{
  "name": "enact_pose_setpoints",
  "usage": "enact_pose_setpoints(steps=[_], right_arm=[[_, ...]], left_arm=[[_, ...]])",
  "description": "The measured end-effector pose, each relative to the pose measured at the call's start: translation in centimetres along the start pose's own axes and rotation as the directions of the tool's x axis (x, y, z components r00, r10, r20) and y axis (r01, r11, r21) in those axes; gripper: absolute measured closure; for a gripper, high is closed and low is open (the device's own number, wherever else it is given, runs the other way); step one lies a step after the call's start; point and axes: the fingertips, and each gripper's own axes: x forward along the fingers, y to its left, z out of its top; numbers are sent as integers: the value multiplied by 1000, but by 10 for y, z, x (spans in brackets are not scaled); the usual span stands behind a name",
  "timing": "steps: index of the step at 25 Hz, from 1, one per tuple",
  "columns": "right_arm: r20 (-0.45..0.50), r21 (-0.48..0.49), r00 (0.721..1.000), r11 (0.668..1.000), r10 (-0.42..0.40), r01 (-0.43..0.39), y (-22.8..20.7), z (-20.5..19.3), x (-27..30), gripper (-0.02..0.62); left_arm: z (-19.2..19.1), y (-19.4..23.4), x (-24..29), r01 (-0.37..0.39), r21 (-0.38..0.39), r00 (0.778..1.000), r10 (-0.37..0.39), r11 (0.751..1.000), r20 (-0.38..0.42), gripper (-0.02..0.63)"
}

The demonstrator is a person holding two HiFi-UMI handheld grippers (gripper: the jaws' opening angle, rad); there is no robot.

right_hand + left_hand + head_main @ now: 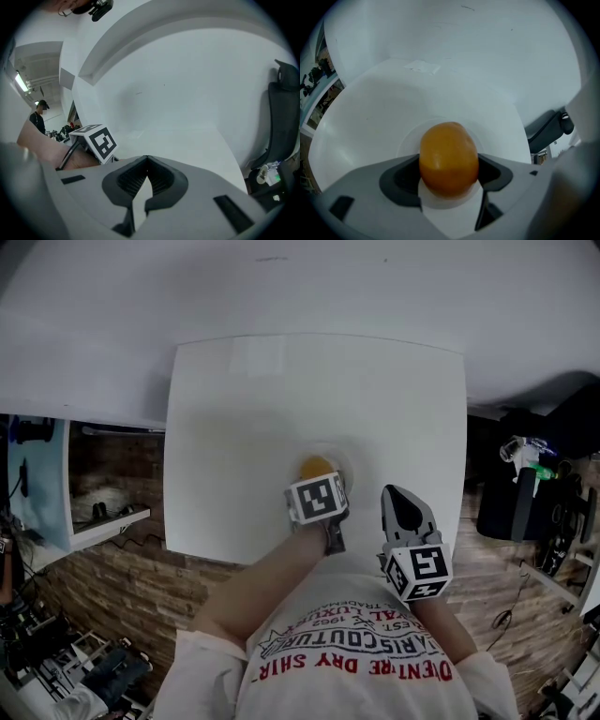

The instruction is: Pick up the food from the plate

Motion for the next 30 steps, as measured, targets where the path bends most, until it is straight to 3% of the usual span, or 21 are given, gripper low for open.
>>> enact_pose_setpoints(steps=[7,10,14,19,24,26,30], right_arm=[[5,5,1000,1000,-7,7,-7,1,-5,586],[14,-2,1000,1000,-6,6,-7,3,-9,586],[27,-3,1000,1000,-11,11,-6,7,-15,586],[61,-21,998,1000,5,-3,7,18,-24,586],[138,-37,990,999,7,-2,16,43,-40,586],[166,-51,986,999,3,6,16,53,-45,586],[214,-66,977,998,-9,23,16,68,-55,586]], left_arm=[[0,3,-2,-12,44,1000,11,999,18,258],[12,9,-13,-61,114,993,49,992,103,258],[24,-6,-28,-7,169,980,-27,986,198,258],[46,-21,-69,-26,277,933,-76,961,353,258],[57,-39,-119,-38,366,847,-165,930,505,258],[58,-48,-140,-25,405,797,-226,914,561,258],[60,-63,-189,-36,480,671,-335,877,662,258]])
